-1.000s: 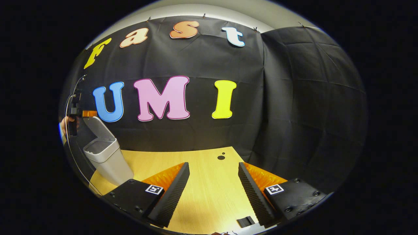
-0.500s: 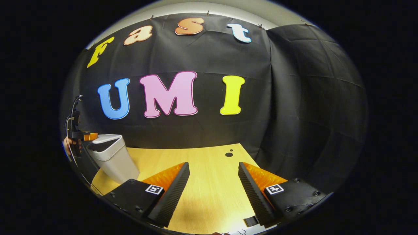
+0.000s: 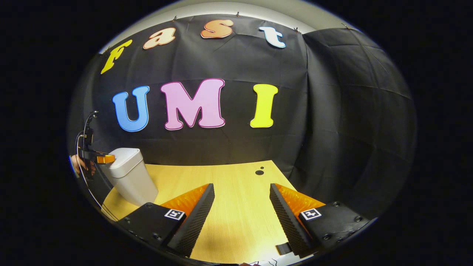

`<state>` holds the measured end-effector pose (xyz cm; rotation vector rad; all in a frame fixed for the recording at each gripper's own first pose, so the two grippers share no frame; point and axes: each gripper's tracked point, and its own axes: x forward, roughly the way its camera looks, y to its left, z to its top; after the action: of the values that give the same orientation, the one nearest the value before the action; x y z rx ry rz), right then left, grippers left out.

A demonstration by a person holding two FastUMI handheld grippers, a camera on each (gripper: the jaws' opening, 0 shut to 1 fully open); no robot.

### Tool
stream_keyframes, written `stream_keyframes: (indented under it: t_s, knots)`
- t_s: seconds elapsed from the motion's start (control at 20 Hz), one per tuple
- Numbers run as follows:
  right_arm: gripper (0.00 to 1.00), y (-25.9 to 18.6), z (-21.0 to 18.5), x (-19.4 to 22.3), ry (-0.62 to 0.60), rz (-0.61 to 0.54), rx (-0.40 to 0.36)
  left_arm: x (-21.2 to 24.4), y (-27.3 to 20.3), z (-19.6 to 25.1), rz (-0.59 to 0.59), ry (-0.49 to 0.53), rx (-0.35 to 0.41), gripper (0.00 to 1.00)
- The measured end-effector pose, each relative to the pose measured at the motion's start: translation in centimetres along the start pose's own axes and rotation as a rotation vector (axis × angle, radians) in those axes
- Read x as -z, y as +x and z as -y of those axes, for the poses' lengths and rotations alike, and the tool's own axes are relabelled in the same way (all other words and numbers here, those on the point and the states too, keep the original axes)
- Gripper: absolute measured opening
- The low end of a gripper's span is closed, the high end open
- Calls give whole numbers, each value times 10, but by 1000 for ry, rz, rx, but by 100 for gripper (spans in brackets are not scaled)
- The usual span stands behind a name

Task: Press the lid of the desktop garbage bin to open it, pick up the crumpled paper on the desktop and throw it into the bin, then pick up the pop can on the desktop and drop it into the bin, and finally close the garbage bin lid.

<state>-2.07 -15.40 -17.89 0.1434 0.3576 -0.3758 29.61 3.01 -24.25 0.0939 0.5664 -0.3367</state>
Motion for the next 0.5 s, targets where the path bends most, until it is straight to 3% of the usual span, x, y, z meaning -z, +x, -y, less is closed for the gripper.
stream_keyframes:
  t_s: [0.2,0.25,0.5]
  knots:
    - [97,-11,3,3,-3,-4,-2,-9,0,-1,71,-51,-12,93]
    - [100,-13,5,1,-8,2,0,-9,-1,-2,75,-48,-24,93]
    - [97,-24,13,-1,-11,15,10,-36,-11,-1,150,4,-38,95]
